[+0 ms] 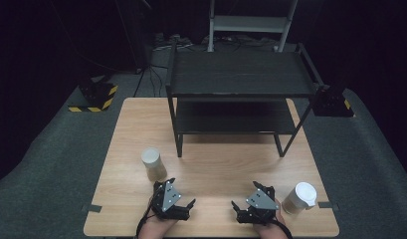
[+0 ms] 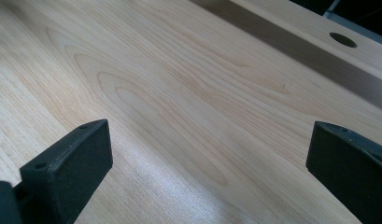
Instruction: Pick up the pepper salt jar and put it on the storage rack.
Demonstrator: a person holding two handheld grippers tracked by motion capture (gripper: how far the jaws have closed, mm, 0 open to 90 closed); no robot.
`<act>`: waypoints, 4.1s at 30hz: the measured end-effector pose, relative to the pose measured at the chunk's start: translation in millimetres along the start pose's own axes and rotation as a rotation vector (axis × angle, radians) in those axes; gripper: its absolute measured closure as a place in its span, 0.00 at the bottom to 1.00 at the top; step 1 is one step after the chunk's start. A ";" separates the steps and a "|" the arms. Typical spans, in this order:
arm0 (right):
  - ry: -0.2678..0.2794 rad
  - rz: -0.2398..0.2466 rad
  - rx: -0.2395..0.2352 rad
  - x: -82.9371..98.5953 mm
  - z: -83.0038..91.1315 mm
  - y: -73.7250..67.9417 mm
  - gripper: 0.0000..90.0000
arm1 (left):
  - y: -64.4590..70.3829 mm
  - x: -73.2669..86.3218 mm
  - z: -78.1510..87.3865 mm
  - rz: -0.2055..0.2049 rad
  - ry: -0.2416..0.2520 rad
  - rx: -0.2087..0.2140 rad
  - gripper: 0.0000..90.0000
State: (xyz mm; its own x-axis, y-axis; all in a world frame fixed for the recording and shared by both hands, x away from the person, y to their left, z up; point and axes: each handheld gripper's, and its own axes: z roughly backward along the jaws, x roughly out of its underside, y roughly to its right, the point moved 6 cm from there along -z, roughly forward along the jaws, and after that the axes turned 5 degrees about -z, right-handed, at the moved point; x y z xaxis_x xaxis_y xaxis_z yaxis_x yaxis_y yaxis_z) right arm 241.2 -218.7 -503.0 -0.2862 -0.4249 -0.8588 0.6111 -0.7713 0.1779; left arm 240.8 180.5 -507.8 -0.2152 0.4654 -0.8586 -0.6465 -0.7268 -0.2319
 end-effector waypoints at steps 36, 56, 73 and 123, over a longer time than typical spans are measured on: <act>0.016 -0.015 -0.018 1.5 0.7 3.2 0.00 | -8.4 6.1 3.5 0.048 0.041 0.030 0.01; 0.012 -0.014 -0.021 0.9 0.2 3.7 0.00 | -14.4 5.9 26.0 0.024 0.170 0.050 0.01; 0.011 -0.010 -0.025 0.9 0.1 3.9 0.00 | -18.0 -0.8 46.5 0.004 0.242 0.016 0.01; 0.007 -0.020 -0.034 0.2 -0.4 5.6 0.00 | -66.1 7.4 66.9 0.097 0.200 -0.225 0.00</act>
State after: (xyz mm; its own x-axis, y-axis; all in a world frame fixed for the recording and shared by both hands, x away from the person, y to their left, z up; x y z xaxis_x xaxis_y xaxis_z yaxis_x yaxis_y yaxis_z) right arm 244.9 -222.9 -502.4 -0.2935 -0.4066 -0.8652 0.6303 -0.7628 0.1446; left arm 233.0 265.8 -468.2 -0.1050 0.2959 -0.9494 -0.4471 -0.8668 -0.2207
